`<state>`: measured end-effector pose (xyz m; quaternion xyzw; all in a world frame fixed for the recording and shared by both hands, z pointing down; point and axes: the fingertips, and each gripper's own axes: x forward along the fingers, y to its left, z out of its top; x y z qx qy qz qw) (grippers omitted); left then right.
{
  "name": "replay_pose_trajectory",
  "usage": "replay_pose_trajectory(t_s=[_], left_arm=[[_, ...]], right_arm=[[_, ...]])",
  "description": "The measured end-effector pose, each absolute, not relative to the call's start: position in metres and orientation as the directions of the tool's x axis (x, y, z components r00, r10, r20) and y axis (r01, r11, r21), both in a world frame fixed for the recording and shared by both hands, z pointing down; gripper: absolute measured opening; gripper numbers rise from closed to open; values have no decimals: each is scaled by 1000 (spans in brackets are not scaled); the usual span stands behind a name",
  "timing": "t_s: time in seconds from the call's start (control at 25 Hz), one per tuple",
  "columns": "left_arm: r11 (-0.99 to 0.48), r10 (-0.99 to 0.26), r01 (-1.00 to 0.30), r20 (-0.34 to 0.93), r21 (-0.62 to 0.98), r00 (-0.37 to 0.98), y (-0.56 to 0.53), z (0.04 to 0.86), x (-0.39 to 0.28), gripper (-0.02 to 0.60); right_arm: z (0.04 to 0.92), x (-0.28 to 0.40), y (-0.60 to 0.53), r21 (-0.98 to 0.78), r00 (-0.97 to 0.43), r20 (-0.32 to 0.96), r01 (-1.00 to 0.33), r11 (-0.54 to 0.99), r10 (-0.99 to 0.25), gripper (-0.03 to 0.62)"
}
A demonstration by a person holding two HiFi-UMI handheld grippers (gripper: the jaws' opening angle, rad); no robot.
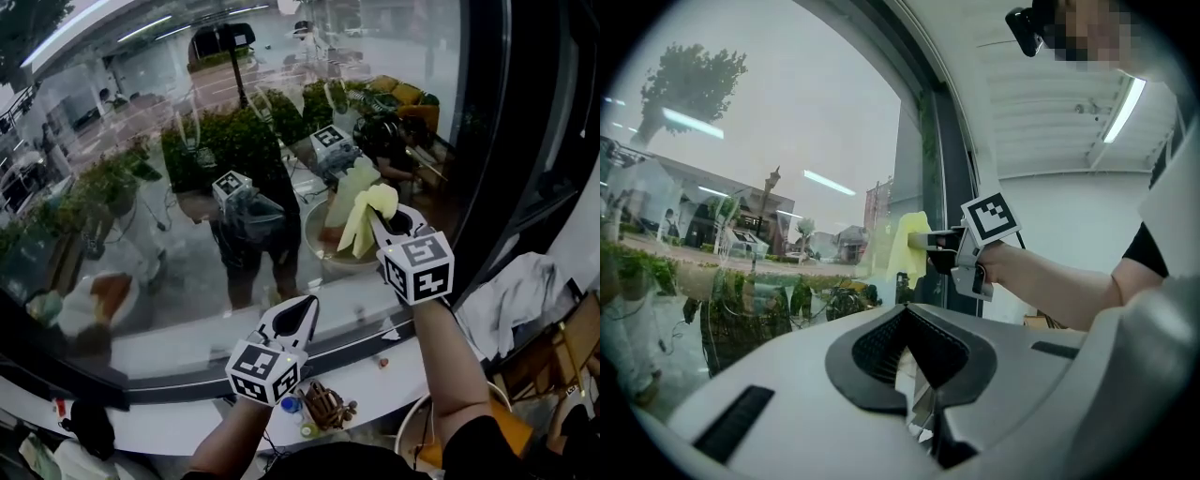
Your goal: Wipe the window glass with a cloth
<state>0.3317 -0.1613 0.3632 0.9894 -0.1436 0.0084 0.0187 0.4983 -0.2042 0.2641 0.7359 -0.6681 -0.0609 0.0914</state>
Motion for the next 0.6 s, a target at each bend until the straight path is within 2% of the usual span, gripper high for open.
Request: replay_pose_trajectory(t_s=[0.6], left_arm=[[-942, -333, -335, 49, 26, 942, -163, 368, 328, 8]], right_arm=[[265, 502, -207, 197, 74, 5, -978, -71, -997, 43]])
